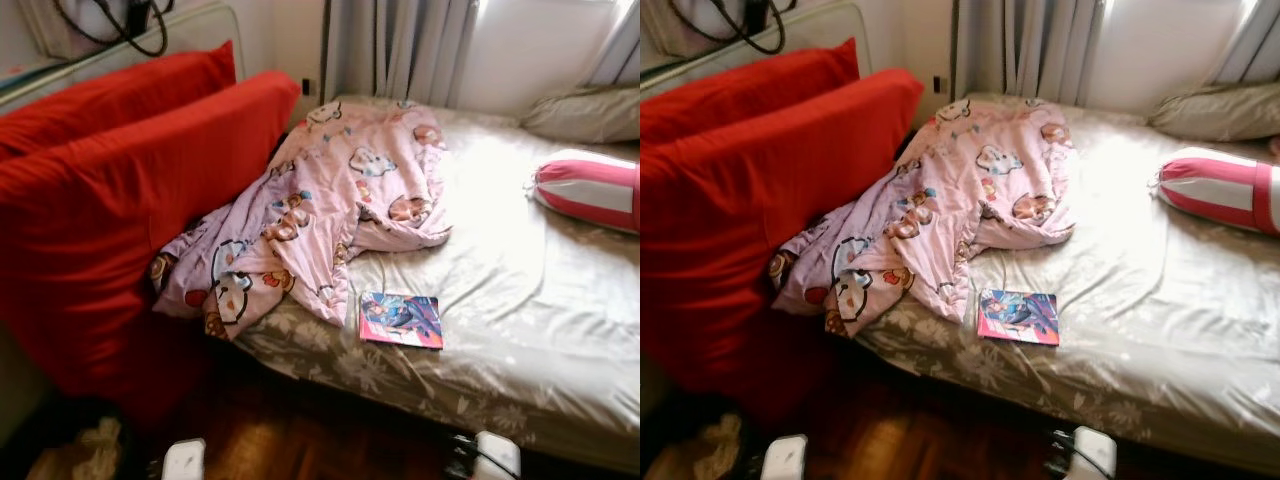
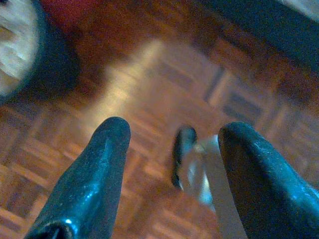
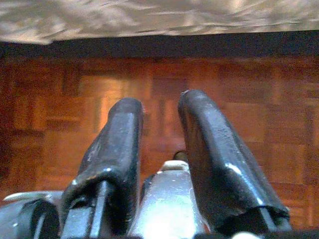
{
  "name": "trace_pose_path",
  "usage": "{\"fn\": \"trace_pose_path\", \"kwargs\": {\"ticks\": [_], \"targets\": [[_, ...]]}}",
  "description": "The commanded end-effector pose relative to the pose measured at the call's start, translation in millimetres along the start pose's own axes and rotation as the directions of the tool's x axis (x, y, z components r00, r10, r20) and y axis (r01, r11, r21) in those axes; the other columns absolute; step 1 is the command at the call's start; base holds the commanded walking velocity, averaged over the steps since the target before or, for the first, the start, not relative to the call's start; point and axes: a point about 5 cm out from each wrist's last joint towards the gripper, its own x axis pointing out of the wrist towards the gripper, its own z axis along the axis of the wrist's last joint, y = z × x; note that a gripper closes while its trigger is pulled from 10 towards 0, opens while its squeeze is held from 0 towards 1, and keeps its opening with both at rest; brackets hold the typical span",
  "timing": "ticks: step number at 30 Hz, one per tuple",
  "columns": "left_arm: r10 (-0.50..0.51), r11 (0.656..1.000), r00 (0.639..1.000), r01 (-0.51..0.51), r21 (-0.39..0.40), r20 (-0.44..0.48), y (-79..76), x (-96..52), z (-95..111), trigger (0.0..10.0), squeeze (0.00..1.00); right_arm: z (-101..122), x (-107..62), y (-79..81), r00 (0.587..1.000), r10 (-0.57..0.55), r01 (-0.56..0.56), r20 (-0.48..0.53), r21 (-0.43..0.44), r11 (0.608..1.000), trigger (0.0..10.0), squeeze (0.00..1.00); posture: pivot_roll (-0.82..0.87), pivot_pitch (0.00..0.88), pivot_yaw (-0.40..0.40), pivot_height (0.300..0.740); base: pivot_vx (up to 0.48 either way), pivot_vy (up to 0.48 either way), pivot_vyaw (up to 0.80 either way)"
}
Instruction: Clean up the room
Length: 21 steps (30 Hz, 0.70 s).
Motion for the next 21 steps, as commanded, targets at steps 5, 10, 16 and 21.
{"fn": "trace_pose_path", "kwargs": {"ticks": [5,10,16,21], "targets": [[-0.029,0.999,0.999,0.030,0.014,-0.029,-7.3,-0.7,-7.2,10.0,0.00,-3.4,-2.9,-11.9,0.999,-0.031,0.031,-0.008,-0.006,1.000,10.0,0.00,0.01,0.000,0.010,0.740,0.000,0.000,0.00],[-0.027,1.000,0.999,0.027,0.008,-0.033,-6.4,-1.2,-8.9,10.0,0.00,-6.1,-3.8,-12.1,1.000,-0.028,0.028,-0.012,-0.006,1.000,10.0,0.00,0.01,0.000,0.010,0.740,0.290,0.000,0.00],[-0.028,1.000,0.999,0.028,0.005,-0.037,-6.3,-1.6,-10.4,10.0,0.00,-9.0,-4.8,-12.8,0.999,-0.029,0.029,-0.017,-0.009,1.000,10.0,0.00,0.01,0.000,0.010,0.740,0.315,0.000,0.00],[-0.032,0.999,0.999,0.032,0.005,-0.039,-6.4,-1.7,-11.1,10.0,0.00,-9.5,-5.0,-13.0,0.999,-0.029,0.029,-0.014,-0.006,1.000,10.0,0.00,0.01,0.000,0.012,0.740,0.266,0.000,0.00]]}}
